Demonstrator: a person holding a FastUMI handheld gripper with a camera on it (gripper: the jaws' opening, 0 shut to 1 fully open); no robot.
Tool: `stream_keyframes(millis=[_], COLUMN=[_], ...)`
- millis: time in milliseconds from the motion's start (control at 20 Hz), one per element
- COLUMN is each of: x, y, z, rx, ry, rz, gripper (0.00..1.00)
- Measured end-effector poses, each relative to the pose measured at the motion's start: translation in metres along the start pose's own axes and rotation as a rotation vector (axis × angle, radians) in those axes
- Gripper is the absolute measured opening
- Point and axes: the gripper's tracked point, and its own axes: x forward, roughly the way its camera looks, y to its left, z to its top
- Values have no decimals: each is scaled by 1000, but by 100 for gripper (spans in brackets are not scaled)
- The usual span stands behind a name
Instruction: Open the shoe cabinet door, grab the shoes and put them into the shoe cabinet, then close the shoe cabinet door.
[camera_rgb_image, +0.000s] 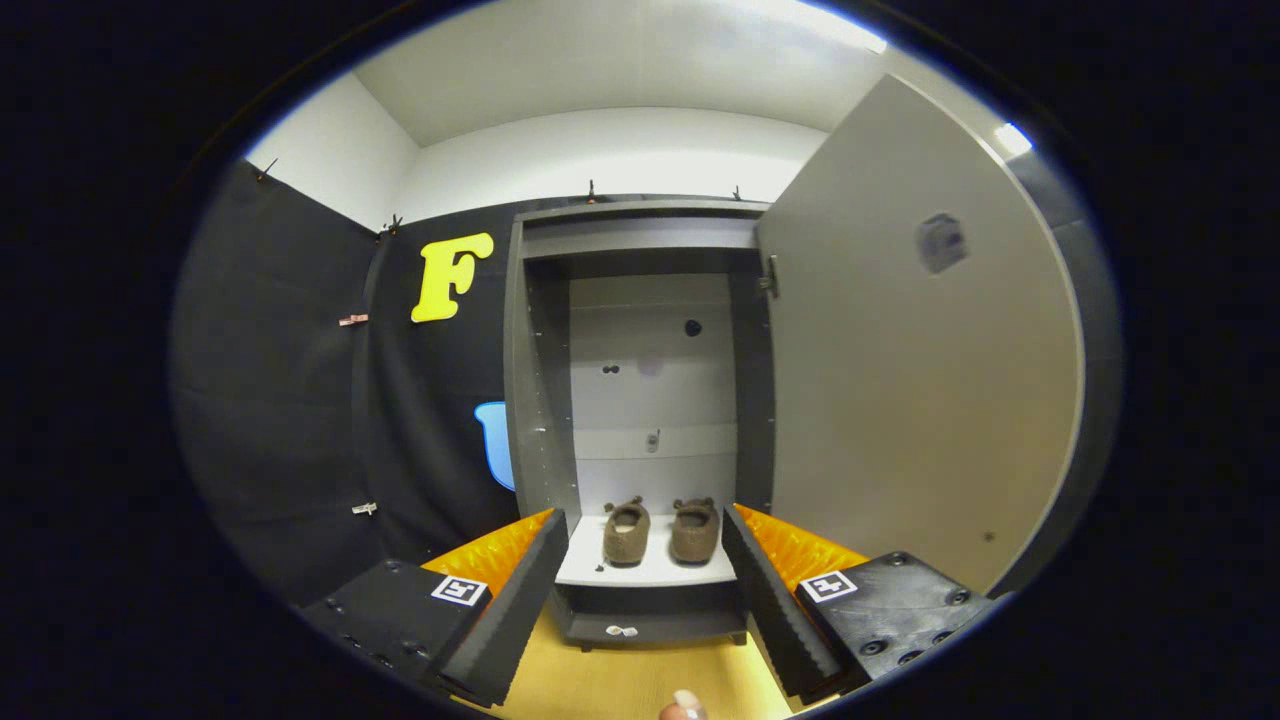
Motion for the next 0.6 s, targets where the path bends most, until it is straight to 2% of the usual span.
stream_keyframes(millis=[250,600], x=[-65,-114], y=[-66,-188], z=[11,0], rx=[-33,-15], ry=[-5,28], rz=[-85,-254], gripper=[98,98])
